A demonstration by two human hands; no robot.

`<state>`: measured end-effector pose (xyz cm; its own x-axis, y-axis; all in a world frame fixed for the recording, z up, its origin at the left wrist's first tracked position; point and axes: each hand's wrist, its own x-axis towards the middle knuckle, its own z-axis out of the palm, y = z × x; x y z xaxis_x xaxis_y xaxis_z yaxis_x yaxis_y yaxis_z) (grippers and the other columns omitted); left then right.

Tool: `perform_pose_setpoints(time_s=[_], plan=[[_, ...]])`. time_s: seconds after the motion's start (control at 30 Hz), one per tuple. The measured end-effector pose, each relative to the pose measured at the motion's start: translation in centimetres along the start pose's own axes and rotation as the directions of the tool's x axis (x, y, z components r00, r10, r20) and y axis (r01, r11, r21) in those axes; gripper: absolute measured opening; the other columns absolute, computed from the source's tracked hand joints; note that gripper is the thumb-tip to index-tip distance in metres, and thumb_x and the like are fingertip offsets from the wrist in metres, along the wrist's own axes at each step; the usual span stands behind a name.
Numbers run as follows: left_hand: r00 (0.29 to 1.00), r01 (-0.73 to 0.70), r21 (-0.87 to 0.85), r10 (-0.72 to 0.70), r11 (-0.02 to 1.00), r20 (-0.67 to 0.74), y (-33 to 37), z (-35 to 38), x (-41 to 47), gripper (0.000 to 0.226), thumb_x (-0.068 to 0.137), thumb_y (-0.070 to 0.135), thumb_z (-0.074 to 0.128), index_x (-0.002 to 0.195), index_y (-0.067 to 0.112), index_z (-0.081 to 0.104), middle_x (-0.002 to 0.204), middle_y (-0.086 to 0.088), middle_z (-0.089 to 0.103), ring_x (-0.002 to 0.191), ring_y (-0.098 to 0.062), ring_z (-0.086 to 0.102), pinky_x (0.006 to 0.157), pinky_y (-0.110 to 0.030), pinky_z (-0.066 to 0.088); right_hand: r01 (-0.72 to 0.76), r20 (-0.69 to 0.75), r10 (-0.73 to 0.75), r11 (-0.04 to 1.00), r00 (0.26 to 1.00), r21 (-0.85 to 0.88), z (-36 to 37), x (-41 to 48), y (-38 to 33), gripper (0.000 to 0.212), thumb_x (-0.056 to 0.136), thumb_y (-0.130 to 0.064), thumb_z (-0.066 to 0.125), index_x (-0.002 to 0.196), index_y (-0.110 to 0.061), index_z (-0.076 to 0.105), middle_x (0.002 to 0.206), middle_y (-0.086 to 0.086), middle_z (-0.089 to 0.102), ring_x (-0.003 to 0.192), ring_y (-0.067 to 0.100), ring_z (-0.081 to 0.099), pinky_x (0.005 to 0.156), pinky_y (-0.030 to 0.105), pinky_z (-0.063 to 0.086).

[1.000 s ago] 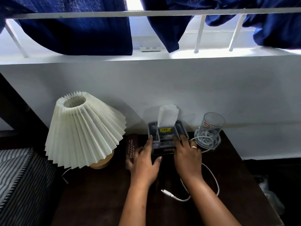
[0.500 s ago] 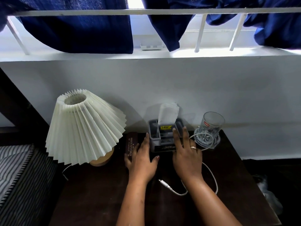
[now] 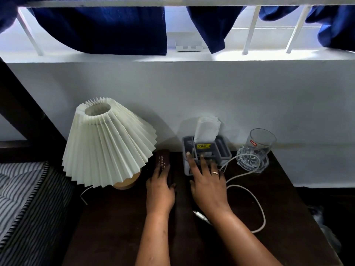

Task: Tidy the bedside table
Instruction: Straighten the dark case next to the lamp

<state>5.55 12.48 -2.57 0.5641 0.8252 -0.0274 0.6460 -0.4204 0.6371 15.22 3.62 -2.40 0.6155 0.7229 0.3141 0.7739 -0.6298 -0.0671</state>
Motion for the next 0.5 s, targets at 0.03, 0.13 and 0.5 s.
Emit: perform_pose_setpoints(time_s=[0.03,0.13,0.5], plan=[[1.000,-0.002,-0.005,0.002,1.000,-0.003,0.0,0.1,0.0,0.064,0.085,0.011,0.060,0.142,0.028,0.035,0.156,-0.001,0.023,0.138,-0.030,0.030,0.112,-0.033,0.027,0.001,0.006,-0.001,1.000,1.000,0.005,0.1,0.0,0.0,0.099,0.063,-0.032,0.076,0.145,-0.034,0.021,0.129,0.009,0.061,0.114,0.038,0.058,0.076,0.051,0.054],[1.000,-0.011,-0.015,0.011,1.000,-0.008,0.0,0.2,0.1,0.064,0.086,0.012,0.059,0.142,0.029,0.035,0.157,0.000,0.023,0.139,-0.029,0.029,0.112,-0.033,0.026,0.011,0.009,-0.012,1.000,1.000,0.020,0.0,0.0,0.1,0.098,0.064,-0.033,0.077,0.145,-0.033,0.022,0.128,0.008,0.061,0.114,0.040,0.058,0.079,0.049,0.054],[0.997,-0.029,0.040,0.032,0.999,-0.072,0.7,-0.1,0.1,0.053,0.086,0.028,0.061,0.136,0.028,0.044,0.156,-0.002,0.022,0.142,-0.027,0.020,0.115,-0.041,0.026,0.050,-0.237,-0.032,0.996,0.971,0.071,-1.5,0.3,2.3,0.056,0.076,-0.022,0.061,0.130,-0.024,0.046,0.095,0.004,0.062,0.080,0.027,0.059,0.057,0.036,0.051]])
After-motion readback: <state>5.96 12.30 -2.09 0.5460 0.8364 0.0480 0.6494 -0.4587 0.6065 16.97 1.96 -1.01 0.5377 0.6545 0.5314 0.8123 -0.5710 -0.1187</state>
